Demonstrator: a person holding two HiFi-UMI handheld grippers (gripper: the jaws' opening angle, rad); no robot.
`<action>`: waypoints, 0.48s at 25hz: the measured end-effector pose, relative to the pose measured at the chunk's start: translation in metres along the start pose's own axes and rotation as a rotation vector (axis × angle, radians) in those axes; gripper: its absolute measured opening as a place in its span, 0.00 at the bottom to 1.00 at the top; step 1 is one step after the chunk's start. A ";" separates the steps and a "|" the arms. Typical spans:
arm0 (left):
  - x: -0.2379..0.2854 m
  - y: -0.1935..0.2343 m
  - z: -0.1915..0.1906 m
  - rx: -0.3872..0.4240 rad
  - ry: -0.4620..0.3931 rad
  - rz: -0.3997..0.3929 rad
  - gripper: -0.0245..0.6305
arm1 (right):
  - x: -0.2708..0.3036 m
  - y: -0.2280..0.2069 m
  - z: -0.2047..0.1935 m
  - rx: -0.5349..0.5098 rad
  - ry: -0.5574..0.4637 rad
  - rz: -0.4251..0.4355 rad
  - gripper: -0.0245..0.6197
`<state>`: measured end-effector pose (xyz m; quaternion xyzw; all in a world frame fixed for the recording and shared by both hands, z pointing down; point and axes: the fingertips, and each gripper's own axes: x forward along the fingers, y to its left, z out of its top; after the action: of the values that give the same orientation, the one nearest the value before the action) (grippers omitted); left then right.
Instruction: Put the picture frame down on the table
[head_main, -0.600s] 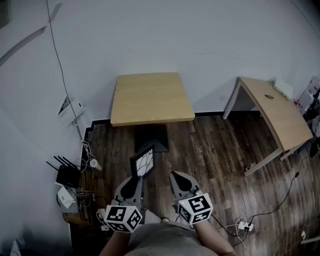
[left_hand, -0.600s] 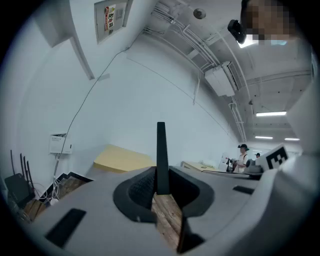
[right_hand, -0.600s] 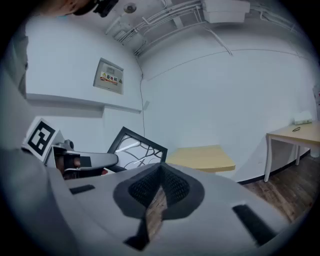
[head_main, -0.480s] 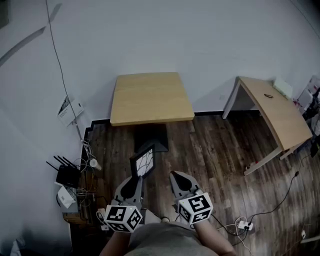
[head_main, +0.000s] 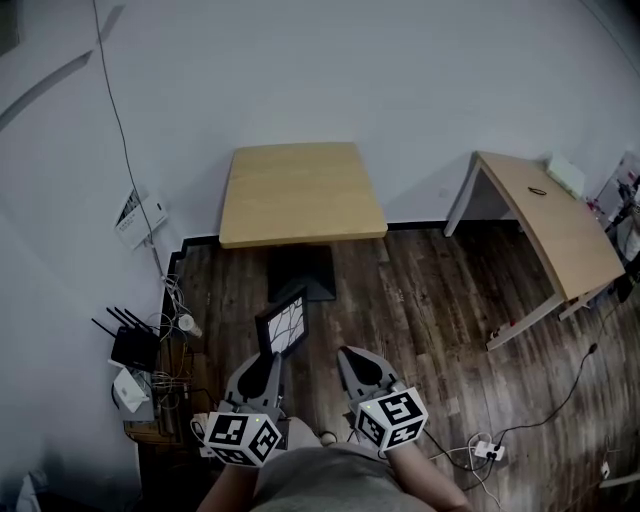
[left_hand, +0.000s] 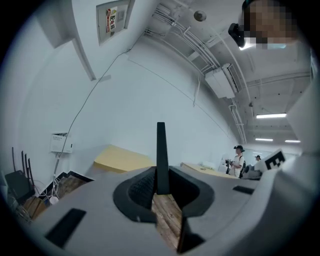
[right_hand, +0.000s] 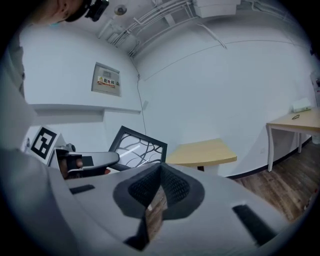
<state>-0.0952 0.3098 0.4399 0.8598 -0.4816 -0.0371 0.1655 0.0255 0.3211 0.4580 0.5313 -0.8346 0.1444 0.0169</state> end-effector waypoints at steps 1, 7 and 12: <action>-0.001 -0.001 0.000 -0.002 -0.004 0.003 0.13 | -0.001 0.000 0.002 0.010 -0.011 0.001 0.04; -0.005 -0.004 -0.002 -0.006 0.000 0.001 0.13 | -0.002 -0.001 0.005 0.040 -0.032 0.018 0.04; 0.000 -0.001 -0.002 -0.011 0.007 0.009 0.13 | 0.002 -0.003 0.006 0.047 -0.030 0.025 0.04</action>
<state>-0.0939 0.3105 0.4414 0.8568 -0.4847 -0.0359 0.1722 0.0277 0.3169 0.4531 0.5232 -0.8377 0.1562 -0.0100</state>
